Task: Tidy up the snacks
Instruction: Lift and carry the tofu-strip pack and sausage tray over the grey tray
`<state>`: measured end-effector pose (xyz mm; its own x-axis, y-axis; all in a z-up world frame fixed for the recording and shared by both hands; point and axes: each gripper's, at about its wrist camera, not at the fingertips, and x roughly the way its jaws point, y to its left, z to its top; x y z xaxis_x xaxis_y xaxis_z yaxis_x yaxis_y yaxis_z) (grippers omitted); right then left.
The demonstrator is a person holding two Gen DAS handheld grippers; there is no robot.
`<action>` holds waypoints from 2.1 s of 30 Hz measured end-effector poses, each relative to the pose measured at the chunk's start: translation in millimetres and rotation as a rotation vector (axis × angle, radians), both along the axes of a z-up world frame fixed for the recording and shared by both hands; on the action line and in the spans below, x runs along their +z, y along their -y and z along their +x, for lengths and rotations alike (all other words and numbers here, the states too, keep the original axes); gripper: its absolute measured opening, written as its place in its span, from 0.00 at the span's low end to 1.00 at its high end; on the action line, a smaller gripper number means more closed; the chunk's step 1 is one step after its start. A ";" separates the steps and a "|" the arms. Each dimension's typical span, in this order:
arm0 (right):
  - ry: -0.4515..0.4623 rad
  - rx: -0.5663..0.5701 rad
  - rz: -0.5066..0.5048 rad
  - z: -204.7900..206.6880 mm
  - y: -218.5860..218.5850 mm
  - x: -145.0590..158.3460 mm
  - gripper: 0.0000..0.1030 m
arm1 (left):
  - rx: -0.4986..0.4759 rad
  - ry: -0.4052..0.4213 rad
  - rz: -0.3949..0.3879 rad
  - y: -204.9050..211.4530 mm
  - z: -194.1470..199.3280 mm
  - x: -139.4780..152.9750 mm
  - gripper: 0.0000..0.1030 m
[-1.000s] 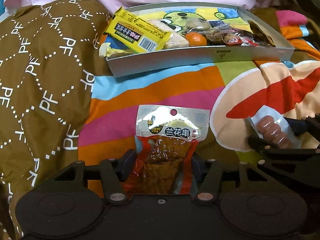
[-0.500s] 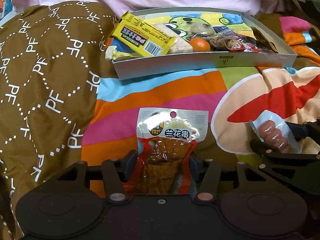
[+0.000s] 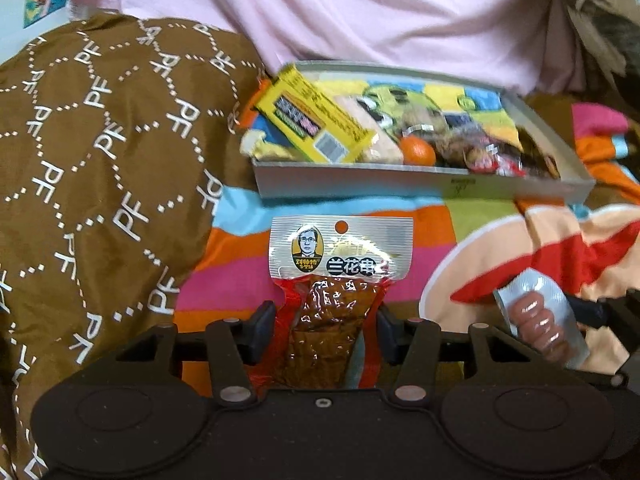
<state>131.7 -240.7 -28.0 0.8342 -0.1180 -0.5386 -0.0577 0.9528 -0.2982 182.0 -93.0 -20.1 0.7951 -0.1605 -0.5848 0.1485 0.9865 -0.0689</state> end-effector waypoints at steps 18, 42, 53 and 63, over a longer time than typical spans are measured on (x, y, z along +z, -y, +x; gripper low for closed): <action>0.321 -0.082 0.075 -1.6 40.1 47.8 0.60 | 0.015 0.149 -0.030 40.8 25.8 61.2 0.52; 0.568 -0.191 0.286 111.4 118.2 78.9 0.61 | 0.015 0.155 0.005 117.0 156.7 94.7 0.52; 0.521 -0.177 0.323 123.1 123.6 69.5 0.61 | 0.039 0.144 0.012 126.2 174.6 78.5 0.54; 0.469 -0.197 0.350 134.0 129.0 61.7 0.63 | 0.047 0.087 0.012 127.3 184.7 65.3 0.58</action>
